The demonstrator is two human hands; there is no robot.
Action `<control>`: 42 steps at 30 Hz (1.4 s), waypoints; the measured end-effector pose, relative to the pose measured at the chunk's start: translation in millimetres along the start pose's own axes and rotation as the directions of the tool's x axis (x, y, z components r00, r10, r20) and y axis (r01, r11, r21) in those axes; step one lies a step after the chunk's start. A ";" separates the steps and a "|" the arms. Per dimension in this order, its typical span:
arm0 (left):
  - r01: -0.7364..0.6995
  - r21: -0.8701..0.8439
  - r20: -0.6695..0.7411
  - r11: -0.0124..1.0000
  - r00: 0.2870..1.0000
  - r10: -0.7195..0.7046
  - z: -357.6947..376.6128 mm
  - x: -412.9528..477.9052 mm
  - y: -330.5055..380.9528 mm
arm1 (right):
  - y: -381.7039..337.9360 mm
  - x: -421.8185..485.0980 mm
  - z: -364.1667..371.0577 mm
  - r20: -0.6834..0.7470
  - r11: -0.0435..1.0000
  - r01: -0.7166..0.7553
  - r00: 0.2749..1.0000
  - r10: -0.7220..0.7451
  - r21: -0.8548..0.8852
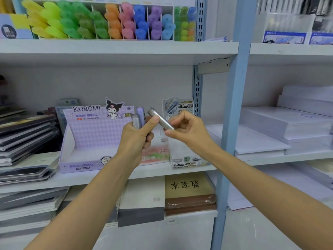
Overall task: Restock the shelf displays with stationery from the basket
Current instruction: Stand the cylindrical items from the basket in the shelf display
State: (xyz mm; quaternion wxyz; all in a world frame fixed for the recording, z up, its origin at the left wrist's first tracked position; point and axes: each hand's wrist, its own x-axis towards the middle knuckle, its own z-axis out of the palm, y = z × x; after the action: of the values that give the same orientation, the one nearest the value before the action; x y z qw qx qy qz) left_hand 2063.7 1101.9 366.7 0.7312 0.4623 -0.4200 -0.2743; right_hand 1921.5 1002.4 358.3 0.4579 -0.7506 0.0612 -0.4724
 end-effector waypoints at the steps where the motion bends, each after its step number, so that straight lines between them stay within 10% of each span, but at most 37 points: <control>1: -0.008 0.000 -0.005 1.000 1.000 0.008 1.2 -0.7 -0.7 | 0.5 -3.1 2.9 -0.004 1.000 -0.004 1.000 0.004 -0.018; 15: -0.040 0.199 0.175 0.979 0.984 0.004 -2.1 -3.8 0.0 | -16.8 20.0 -9.1 0.174 0.989 -0.057 0.981 0.081 -0.134; 20: 0.010 0.171 0.198 0.985 0.979 -0.045 -5.8 5.8 5.1 | -13.4 37.7 -29.2 -0.054 0.999 -0.036 0.998 0.037 0.014; 25: 0.019 0.135 0.199 0.991 0.979 -0.046 -11.6 10.0 2.3 | 22.4 57.4 -41.4 -0.257 0.957 -0.161 0.962 0.097 -0.241; 42: -0.034 0.207 0.159 0.978 0.987 0.000 -22.5 13.6 -17.3 | 89.7 75.7 -24.9 -0.102 0.831 -0.148 0.989 0.110 -0.536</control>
State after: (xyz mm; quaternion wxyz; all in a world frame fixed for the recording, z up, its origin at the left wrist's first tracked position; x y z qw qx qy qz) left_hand 2089.7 1093.9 351.0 0.6454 0.5098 -0.5070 -0.2580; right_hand 1974.4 895.7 344.2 0.2557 -0.8272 0.2580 -0.4287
